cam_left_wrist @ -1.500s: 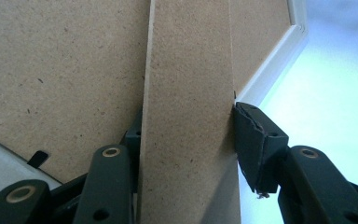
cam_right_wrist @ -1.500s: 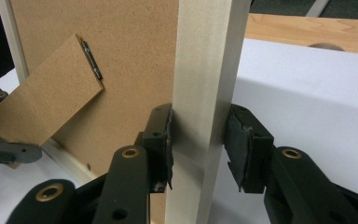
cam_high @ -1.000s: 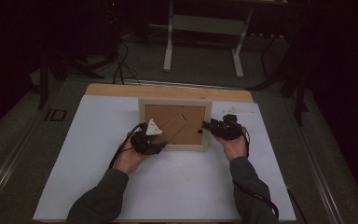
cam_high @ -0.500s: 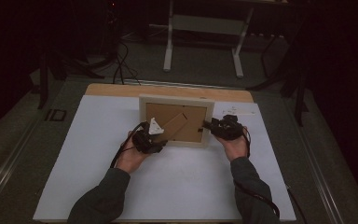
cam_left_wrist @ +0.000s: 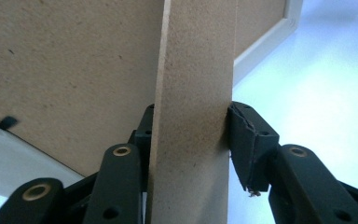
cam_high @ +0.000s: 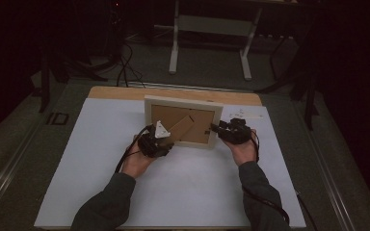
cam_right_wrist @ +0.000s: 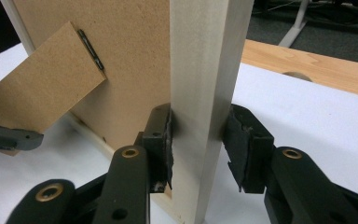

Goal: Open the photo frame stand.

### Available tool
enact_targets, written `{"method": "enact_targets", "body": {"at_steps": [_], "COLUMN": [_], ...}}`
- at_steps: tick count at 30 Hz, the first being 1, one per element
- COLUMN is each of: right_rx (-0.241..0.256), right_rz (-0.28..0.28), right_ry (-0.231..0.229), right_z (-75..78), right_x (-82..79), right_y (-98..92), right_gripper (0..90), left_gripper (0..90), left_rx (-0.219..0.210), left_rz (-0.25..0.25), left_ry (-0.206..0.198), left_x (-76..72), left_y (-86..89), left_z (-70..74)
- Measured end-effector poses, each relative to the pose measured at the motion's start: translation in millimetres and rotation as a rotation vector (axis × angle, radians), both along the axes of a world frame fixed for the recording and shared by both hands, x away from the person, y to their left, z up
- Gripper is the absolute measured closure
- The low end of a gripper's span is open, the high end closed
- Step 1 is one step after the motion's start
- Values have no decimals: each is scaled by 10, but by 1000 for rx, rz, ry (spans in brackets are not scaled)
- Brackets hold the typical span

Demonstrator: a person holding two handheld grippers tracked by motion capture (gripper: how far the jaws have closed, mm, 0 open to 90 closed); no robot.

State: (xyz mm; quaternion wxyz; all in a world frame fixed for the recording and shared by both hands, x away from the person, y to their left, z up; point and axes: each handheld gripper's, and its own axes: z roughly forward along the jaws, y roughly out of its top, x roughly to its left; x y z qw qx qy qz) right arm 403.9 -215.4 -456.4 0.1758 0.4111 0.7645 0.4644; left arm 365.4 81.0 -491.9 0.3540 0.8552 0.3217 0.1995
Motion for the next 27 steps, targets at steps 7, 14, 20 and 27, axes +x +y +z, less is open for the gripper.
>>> {"method": "enact_targets", "body": {"at_steps": [7, 14, 20, 27], "right_rx": [-20, -43, -78, -80], "right_rz": [-7, -19, -22, -18], "right_ry": [-14, -34, -52, -58], "right_z": [11, 19, 32, 33], "right_x": [-11, -25, -43, -51], "right_y": [19, 48, 92, 102], "right_gripper": [626, 626, 627, 626], "left_gripper": [615, 624, 637, 641], "left_rx": [-9, -12, -20, -20], "left_rz": [0, 16, 28, 30], "left_ry": [8, 6, 12, 14], "left_x": [7, 13, 25, 26], "left_y": [1, -11, -8, -8], "left_z": [-6, -18, -27, -28]}}
